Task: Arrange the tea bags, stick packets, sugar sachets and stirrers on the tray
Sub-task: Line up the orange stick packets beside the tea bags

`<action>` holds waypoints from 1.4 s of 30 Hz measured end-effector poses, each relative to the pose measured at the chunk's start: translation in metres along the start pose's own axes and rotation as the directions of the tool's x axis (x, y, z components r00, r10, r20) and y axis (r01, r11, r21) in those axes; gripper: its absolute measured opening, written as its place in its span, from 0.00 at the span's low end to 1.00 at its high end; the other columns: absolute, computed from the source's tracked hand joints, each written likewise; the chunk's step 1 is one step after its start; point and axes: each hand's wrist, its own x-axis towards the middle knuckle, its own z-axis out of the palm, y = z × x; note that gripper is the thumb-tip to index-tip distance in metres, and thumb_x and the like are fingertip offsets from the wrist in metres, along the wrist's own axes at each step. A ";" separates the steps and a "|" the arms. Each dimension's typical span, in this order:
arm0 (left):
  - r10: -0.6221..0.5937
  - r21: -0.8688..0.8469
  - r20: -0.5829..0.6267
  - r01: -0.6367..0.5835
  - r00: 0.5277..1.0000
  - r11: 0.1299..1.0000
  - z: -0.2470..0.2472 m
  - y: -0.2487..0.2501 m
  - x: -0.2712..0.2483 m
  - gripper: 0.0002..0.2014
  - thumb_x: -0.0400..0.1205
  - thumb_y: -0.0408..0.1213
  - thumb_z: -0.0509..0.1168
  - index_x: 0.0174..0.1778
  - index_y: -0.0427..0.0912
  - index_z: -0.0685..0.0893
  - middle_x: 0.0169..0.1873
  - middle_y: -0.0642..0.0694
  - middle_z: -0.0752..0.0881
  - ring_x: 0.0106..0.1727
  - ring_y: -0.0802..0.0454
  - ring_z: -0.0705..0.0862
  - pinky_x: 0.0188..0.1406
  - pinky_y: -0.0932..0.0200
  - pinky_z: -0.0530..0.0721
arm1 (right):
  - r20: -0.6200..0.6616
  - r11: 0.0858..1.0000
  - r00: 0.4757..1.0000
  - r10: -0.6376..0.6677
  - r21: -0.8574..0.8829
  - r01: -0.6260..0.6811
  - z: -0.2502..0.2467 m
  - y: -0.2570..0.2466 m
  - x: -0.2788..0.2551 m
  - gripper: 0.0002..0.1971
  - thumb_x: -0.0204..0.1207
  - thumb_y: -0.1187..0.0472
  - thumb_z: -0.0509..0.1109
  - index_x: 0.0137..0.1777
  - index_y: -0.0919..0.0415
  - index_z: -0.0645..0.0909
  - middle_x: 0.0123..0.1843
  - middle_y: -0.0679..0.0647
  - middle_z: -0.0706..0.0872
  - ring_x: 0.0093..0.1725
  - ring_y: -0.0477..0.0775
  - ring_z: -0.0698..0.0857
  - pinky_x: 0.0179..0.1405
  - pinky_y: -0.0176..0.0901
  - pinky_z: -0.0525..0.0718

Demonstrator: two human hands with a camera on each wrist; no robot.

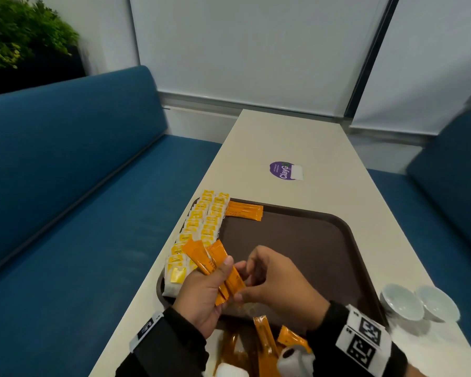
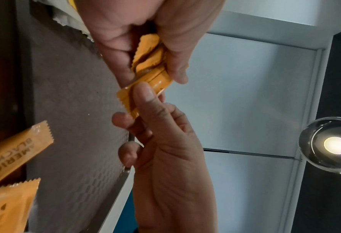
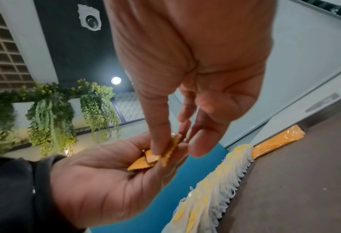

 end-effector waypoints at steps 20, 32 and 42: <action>0.066 0.060 -0.006 -0.065 0.998 0.996 -0.003 0.007 -0.020 0.13 0.82 0.47 0.60 0.48 0.40 0.83 0.34 0.42 0.89 0.35 0.47 0.86 0.32 0.53 0.86 | -0.084 0.362 0.519 -0.851 -0.809 0.464 -0.019 0.021 -0.013 0.10 0.70 0.67 0.64 0.30 0.59 0.82 0.38 0.52 0.84 0.41 0.44 0.77 0.33 0.32 0.77; 0.071 -0.031 -0.080 -0.074 0.994 0.997 0.000 0.003 -0.011 0.04 0.81 0.34 0.64 0.46 0.40 0.83 0.34 0.42 0.89 0.35 0.48 0.86 0.34 0.56 0.85 | -0.416 0.983 0.903 -0.104 0.096 0.157 -0.010 0.009 -0.009 0.12 0.71 0.64 0.77 0.46 0.56 0.75 0.41 0.52 0.80 0.36 0.44 0.81 0.28 0.32 0.82; 0.053 -0.008 -0.085 -0.054 0.995 0.999 0.009 -0.009 -0.002 0.08 0.83 0.35 0.62 0.41 0.39 0.85 0.29 0.46 0.90 0.36 0.50 0.86 0.28 0.61 0.85 | -0.164 0.728 0.956 0.245 0.682 -0.069 0.016 0.015 0.019 0.04 0.73 0.67 0.73 0.43 0.64 0.80 0.40 0.63 0.86 0.36 0.55 0.86 0.30 0.42 0.82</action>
